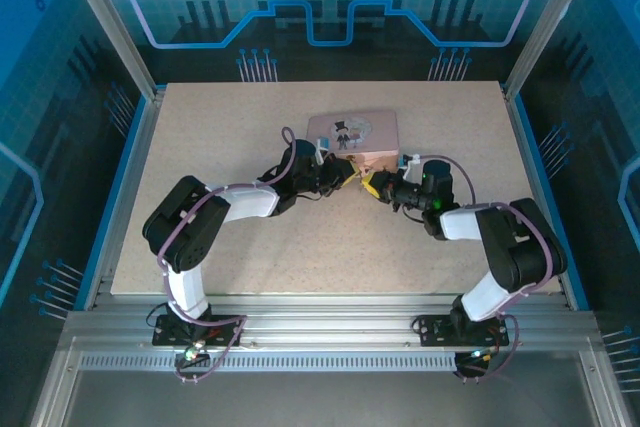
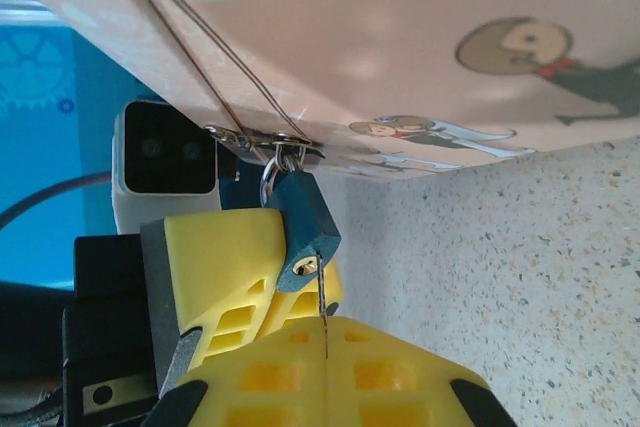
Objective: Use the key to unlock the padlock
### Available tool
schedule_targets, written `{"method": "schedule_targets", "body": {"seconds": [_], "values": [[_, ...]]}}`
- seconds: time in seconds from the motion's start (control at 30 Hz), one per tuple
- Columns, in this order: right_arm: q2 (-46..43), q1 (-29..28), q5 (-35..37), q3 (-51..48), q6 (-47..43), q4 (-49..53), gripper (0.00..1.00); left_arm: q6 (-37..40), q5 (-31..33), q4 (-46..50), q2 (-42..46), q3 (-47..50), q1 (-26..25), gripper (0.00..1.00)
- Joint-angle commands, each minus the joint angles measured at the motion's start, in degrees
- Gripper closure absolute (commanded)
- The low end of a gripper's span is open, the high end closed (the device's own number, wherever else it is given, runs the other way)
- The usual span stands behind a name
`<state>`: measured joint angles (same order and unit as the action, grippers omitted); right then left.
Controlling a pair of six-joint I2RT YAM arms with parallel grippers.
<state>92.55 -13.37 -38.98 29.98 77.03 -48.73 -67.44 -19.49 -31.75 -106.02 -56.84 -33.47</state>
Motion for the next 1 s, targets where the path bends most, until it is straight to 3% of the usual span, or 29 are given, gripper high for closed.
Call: {"method": "schedule_targets", "body": {"seconds": [0.0, 0.4, 0.97], "values": [[2.11, 1.64, -9.69, 3.49, -5.08, 3.67, 1.00, -0.65, -4.15, -4.19, 0.00, 0.41, 0.04, 0.96], [3.57, 2.77, -12.91, 6.80, -9.09, 8.20, 1.00, -0.87, -5.12, -4.99, -0.30, 0.41, 0.08, 0.96], [5.25, 1.14, -10.87, 9.44, -8.85, 9.65, 1.00, -1.35, -5.91, -5.78, -0.59, 0.19, -0.87, 0.97]]}}
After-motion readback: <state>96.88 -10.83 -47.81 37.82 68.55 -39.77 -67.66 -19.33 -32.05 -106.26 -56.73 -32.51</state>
